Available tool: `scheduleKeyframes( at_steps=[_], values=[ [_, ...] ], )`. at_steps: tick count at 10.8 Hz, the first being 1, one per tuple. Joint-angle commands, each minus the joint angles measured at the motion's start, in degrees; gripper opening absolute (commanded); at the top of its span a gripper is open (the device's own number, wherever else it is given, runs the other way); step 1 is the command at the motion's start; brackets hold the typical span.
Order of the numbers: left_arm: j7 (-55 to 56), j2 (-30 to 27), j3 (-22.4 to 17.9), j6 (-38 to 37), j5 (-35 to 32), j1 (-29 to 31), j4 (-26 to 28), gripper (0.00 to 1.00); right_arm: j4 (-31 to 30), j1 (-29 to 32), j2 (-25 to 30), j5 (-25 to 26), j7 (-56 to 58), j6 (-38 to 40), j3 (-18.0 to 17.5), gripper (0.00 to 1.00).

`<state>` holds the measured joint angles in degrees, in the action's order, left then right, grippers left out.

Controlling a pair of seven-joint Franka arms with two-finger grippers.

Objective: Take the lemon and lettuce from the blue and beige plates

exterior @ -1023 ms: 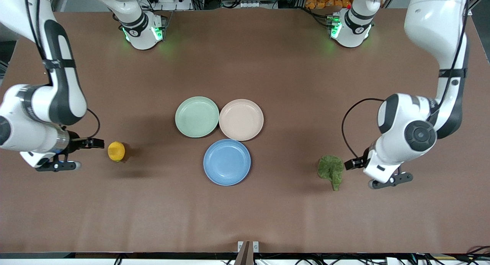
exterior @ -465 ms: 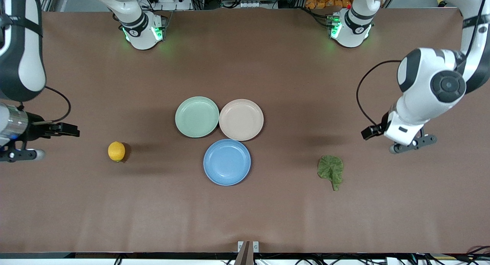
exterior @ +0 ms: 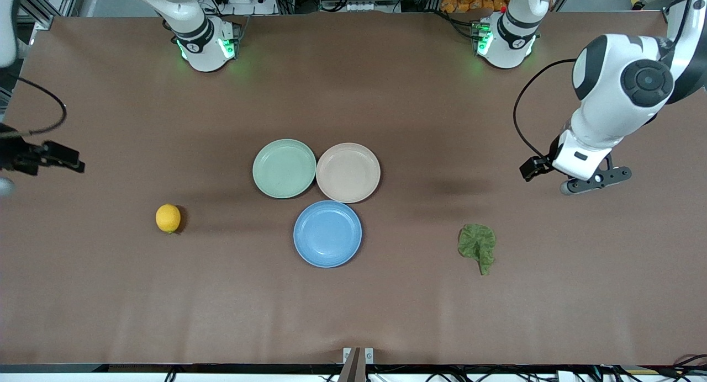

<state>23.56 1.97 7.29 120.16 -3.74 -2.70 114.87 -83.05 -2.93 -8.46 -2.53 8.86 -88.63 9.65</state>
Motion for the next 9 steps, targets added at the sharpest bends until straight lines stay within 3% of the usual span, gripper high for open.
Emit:
scheduleKeyframes(
  at_steps=[1, 3, 7, 9],
  values=[
    [-4.04, -1.78, 0.54, -0.18, 3.90, 0.94, -3.85, 1.00, -0.71, 1.08, 3.36, -0.19, -0.24, 1.35, -1.12, 1.00],
    [-8.32, -2.75, 0.54, -0.88, 4.09, 0.95, -6.83, 1.00, -0.28, 0.64, 4.33, -0.11, -1.47, 1.87, -1.04, 1.00],
    [-13.18, -2.58, 0.80, -13.68, 4.09, 1.03, -15.36, 1.00, 1.75, 0.20, 4.25, 0.33, -3.14, 2.84, -1.04, 1.00],
    [-13.53, -2.67, 3.34, -20.54, 4.00, 2.25, -18.96, 1.00, 1.75, -0.41, 4.42, 0.16, -3.14, 2.84, -1.12, 1.00]
  ],
)
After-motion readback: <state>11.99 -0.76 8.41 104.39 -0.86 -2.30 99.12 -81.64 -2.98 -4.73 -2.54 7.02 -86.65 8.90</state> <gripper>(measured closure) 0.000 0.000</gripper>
